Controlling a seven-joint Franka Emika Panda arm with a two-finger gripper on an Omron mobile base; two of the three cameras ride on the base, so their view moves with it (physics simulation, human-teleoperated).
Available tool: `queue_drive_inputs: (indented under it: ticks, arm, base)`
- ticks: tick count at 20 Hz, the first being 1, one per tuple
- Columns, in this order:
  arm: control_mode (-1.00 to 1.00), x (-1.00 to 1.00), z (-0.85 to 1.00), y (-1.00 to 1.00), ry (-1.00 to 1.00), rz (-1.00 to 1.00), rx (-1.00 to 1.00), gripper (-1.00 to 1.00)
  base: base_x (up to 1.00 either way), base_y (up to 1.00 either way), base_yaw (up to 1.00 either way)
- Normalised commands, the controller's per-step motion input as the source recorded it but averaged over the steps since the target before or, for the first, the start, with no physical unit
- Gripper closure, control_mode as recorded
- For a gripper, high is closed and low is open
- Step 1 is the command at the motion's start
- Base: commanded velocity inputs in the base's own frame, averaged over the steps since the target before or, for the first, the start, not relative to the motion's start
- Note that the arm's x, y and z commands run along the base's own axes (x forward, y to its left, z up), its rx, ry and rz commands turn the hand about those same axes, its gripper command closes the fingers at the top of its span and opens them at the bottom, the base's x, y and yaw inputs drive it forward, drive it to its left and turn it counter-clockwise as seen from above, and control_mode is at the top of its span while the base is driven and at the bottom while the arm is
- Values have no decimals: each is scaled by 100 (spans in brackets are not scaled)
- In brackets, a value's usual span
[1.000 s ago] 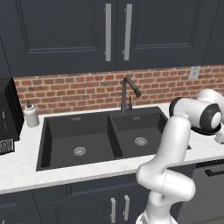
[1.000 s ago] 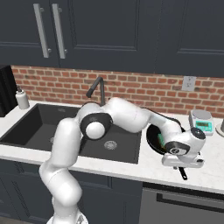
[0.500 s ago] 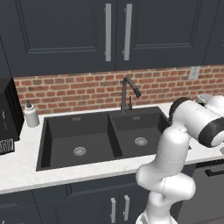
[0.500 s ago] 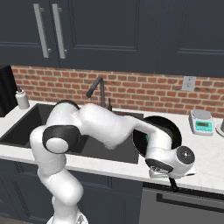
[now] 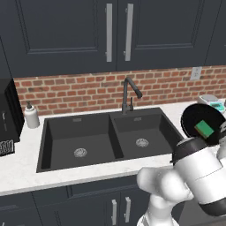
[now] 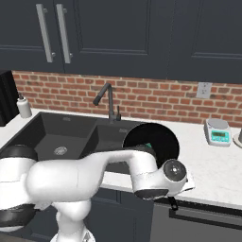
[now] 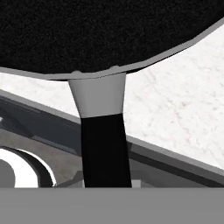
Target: Pick the pan and sponge and place them into the sink. Then turn on the water.
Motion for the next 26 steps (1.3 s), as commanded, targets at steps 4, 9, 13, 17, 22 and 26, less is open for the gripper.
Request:
queue_drive_inputs:
  ticks: [4,9,13,17,22,26]
  arm:
    - [-100,-3,48,72,0,0,-13,100]
    - [-100,0,32,50,3,0,-12,100]
    - [-100,0,0,24,7,0,-4,100]
    - [-100,22,1,2,13,0,0,100]
    - [-100,36,20,0,19,1,0,100]
    - [-100,5,2,0,22,5,2,100]
  base:
    - [0,0,0]
    - [0,0,0]
    - [0,0,0]
    - [0,0,0]
    - [0,0,0]
    - [0,0,0]
